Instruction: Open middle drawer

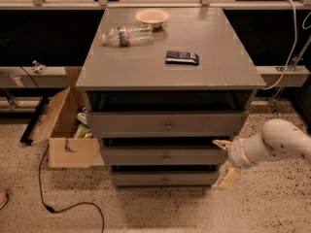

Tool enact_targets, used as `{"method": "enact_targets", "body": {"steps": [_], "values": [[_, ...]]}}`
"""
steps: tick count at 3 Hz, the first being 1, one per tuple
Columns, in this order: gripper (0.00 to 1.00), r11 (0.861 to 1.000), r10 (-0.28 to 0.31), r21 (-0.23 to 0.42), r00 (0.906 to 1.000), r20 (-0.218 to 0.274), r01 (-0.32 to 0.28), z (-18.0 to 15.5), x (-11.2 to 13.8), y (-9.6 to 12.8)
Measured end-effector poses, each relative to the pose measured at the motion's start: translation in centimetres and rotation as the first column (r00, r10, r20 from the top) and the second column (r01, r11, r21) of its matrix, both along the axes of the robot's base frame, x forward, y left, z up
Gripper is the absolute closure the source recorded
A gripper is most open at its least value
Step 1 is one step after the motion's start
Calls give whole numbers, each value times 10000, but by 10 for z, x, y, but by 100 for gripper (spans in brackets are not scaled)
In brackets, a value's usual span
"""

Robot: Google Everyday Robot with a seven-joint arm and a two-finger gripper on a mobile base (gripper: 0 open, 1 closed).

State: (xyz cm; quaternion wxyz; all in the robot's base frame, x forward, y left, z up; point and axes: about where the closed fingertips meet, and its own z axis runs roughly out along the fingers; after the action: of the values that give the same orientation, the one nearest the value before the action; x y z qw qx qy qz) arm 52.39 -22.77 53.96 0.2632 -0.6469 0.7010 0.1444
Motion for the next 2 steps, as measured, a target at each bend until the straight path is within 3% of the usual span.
{"method": "enact_targets", "body": {"steps": [1, 2], "values": [[0, 9994, 105, 324, 9999, -130, -101, -56, 31, 2], [0, 9996, 135, 232, 9998, -139, -132, -60, 34, 2]]}}
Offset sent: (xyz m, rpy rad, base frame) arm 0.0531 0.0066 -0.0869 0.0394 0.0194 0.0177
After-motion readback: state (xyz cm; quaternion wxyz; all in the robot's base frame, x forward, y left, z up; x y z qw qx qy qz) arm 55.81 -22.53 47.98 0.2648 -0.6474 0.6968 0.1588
